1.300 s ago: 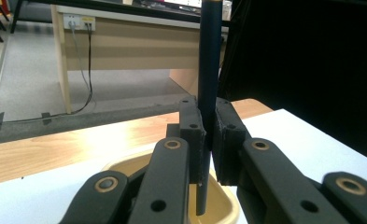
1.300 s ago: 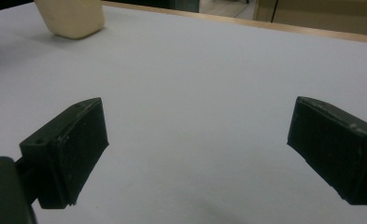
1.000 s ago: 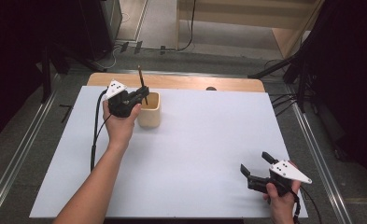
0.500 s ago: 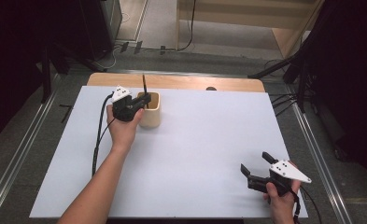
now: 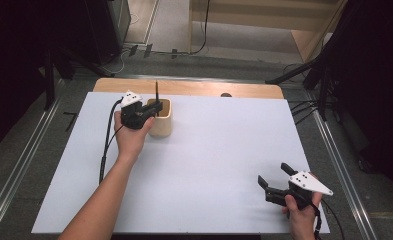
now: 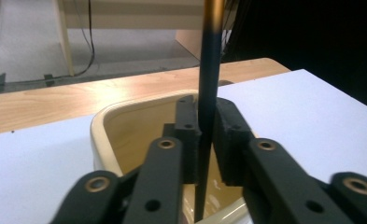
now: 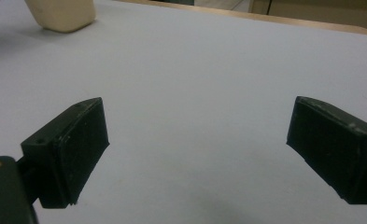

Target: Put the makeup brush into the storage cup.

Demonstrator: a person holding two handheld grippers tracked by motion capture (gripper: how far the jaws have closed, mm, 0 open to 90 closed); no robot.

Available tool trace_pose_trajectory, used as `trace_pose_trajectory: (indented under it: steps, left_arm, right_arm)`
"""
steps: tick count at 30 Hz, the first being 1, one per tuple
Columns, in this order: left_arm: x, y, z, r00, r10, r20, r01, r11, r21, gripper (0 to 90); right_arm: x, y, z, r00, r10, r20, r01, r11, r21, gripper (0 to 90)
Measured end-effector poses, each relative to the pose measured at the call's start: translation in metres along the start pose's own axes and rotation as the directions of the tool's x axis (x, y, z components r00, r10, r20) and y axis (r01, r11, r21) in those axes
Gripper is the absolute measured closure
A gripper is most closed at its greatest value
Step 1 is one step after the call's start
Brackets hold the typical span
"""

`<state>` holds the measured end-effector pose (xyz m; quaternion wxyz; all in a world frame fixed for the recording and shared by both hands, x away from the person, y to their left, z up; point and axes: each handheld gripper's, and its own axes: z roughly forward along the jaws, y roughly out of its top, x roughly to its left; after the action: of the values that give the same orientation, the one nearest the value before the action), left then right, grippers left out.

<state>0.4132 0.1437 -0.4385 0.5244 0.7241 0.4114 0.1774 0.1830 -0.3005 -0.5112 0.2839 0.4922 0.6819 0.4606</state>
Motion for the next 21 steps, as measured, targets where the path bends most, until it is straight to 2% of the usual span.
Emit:
trace_pose_trajectory:
  steps: [7,10,12,14,21]
  left_arm:
    - [-0.001,0.002,-0.003,0.9996,0.005,0.026,-0.005,1.0000,0.008,64.6]
    - [-0.001,0.004,-0.008,0.9987,-0.006,0.051,0.007,0.9999,-0.008,58.7]
    - [-0.002,0.004,-0.013,0.9988,-0.002,0.050,0.003,0.9997,-0.024,53.7]
    - [-0.003,0.004,-0.017,0.9980,-0.008,0.063,0.010,0.9994,-0.033,47.3]
    - [-0.001,0.001,-0.034,0.9976,-0.005,0.069,0.009,0.9979,-0.064,23.2]
  right_arm:
    - [-0.001,-0.001,0.001,1.0000,0.005,0.003,-0.005,1.000,0.002,5.6]
    - [-0.001,-0.001,0.000,1.0000,0.005,0.004,-0.005,1.000,0.000,5.6]
    - [-0.001,-0.001,0.000,1.0000,0.005,0.003,-0.005,1.000,-0.001,5.6]
    - [-0.001,-0.001,0.001,1.0000,0.003,0.002,-0.003,1.000,-0.001,5.6]
    - [0.000,-0.001,0.001,1.0000,0.004,0.002,-0.004,1.000,-0.001,5.6]
